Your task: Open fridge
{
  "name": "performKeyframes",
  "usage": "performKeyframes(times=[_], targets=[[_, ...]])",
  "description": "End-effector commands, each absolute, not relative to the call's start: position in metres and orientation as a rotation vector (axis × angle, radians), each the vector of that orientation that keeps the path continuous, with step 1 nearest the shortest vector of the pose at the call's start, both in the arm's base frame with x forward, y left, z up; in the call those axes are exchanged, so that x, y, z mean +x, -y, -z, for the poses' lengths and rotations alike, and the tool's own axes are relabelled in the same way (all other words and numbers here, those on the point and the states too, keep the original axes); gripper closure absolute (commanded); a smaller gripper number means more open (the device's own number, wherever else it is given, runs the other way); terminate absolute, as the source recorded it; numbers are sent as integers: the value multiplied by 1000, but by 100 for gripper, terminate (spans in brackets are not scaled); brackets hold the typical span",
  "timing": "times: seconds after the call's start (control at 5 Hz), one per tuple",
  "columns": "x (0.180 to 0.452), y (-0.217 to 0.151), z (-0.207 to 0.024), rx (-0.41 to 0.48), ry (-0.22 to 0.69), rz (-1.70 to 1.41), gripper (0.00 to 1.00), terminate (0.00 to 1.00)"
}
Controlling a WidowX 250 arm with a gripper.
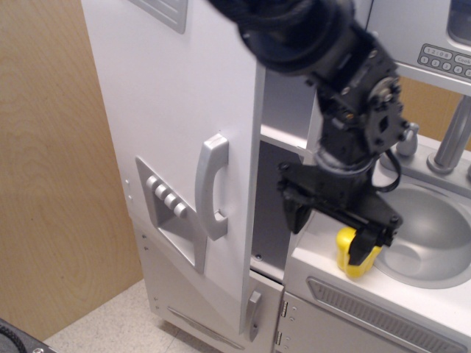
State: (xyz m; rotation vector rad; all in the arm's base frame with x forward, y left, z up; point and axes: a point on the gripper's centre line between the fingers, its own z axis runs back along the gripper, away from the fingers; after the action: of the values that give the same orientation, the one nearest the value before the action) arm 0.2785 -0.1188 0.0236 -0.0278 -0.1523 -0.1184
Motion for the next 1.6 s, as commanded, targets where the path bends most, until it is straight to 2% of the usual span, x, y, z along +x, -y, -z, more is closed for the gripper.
performKeyframes(times=[0.0, 0.2, 0.4, 1.0, 1.2, 1.4], targets=[[315, 93, -43, -13, 220, 29, 0, 0], [307, 73, -43, 35, 241, 31, 0, 0], [295, 61, -41, -1, 120, 23, 0, 0], [219, 29, -45, 10, 90, 98, 0, 0], [201, 12, -46, 29, 96, 98, 0, 0], [206, -15, -43, 62, 106, 36, 0, 0]])
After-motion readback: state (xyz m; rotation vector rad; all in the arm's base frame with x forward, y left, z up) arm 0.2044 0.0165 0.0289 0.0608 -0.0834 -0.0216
